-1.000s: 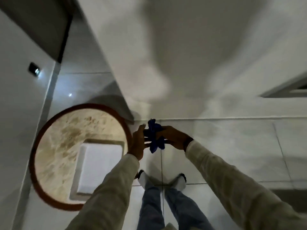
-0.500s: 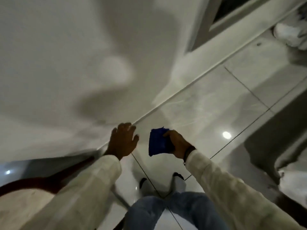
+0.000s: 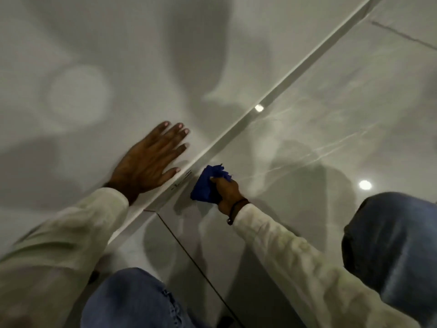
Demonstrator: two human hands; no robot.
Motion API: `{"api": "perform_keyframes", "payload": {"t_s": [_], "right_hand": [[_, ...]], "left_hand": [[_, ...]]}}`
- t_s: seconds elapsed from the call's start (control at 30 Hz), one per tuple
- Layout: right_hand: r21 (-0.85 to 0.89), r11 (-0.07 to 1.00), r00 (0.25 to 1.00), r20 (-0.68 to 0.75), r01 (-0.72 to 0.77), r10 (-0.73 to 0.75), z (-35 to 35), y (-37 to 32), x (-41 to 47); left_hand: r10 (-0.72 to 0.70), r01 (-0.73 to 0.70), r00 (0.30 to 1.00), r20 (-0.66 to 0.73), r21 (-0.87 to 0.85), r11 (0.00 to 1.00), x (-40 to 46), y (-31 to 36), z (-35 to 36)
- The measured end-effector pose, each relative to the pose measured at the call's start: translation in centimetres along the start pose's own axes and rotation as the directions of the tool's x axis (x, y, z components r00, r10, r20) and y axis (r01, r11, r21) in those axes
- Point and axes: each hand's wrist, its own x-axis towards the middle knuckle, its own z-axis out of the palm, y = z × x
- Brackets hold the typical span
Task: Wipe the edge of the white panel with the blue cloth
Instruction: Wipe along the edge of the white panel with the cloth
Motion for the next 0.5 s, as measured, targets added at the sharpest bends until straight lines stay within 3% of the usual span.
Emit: {"api": "perform_keyframes", "payload": {"t_s": [0.13,0.3,0.4,0.5], "right_hand": [[0.133,0.99,0.999,0.003,0.044,-0.044,1.9,2.9,4.4],[0.229,0.973,0.995,0.083,0.028,-0.049,6.3,5.0,5.9],[0.22,0.975,0.997,0.054,0.044,-0.057,9.3,7.0,5.2],[0.132,0.99,0.993,0.109,-0.055,0.041,9.8,10.4,4.5]], "left_hand": [[-0.015,0.032,0.994,-0.107,0.157,0.987,0.7,0.1,1.9],[0.012,0.02,0.991,-0.135,0.233,0.972,0.9,0.1,2.2],[0.016,0.03,0.982,-0.189,0.24,0.97,1.0,0.2,2.4],[0.018,0.046,0.975,-0.223,0.28,0.959,1.1,0.4,2.7]]}}
